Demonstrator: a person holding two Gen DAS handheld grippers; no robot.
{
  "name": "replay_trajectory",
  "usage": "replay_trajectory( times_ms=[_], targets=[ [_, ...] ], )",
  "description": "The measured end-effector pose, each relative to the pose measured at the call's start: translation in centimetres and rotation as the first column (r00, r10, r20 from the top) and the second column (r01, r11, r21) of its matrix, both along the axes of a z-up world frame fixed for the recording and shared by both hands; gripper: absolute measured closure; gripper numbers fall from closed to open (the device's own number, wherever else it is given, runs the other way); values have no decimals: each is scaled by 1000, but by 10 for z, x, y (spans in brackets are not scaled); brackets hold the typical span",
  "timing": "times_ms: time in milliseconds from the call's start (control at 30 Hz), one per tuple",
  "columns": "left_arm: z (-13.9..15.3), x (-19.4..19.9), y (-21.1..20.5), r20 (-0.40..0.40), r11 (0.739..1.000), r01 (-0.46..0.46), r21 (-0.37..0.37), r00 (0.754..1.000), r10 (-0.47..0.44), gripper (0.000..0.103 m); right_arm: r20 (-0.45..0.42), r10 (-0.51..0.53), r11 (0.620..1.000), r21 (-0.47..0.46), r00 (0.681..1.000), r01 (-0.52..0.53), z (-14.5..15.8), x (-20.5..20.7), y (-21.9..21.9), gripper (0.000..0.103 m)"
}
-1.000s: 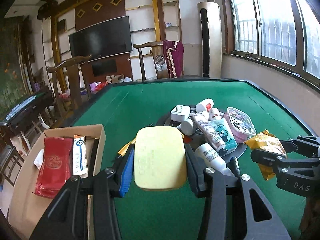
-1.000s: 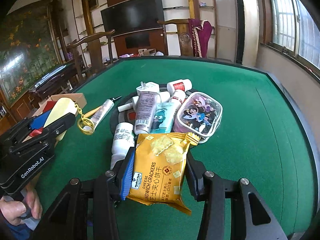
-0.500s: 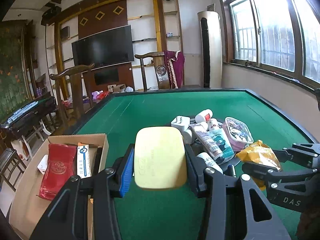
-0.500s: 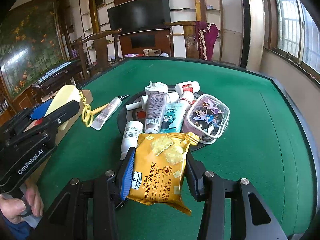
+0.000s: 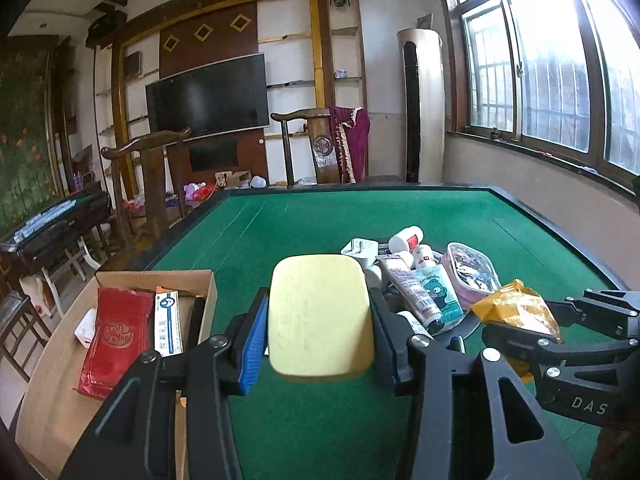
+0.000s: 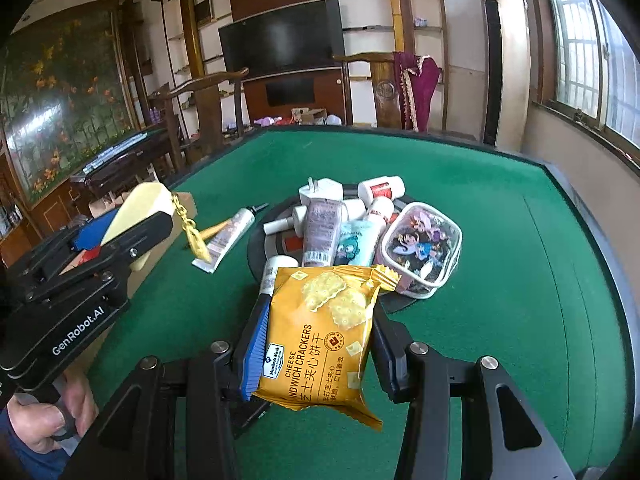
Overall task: Organize objects
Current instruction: 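Lift and carry the soap box and cracker packet over the cardboard box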
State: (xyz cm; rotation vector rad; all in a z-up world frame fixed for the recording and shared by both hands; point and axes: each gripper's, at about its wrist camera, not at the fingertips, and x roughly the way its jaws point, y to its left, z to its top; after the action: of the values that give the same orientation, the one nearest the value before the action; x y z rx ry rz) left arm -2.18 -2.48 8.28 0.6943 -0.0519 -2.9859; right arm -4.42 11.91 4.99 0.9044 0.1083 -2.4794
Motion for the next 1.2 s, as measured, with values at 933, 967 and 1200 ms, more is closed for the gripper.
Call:
replay_trajectory(
  times_ms=[933,967,1200],
  targets=[
    [56,90,-99,-86,985,-162,58,982,166,57,-28,178,983,-39,984,-179,32,53,-102,53],
    [56,93,-106,-86,983,-170,68,981,175,57,-29,185,982,-40,982,-187,33,55,-107,53],
    [54,110,-152,-81,964,-250,86,963,257,57,-39,260,965,-35,965,-261,39,69,-148,53]
  ],
)
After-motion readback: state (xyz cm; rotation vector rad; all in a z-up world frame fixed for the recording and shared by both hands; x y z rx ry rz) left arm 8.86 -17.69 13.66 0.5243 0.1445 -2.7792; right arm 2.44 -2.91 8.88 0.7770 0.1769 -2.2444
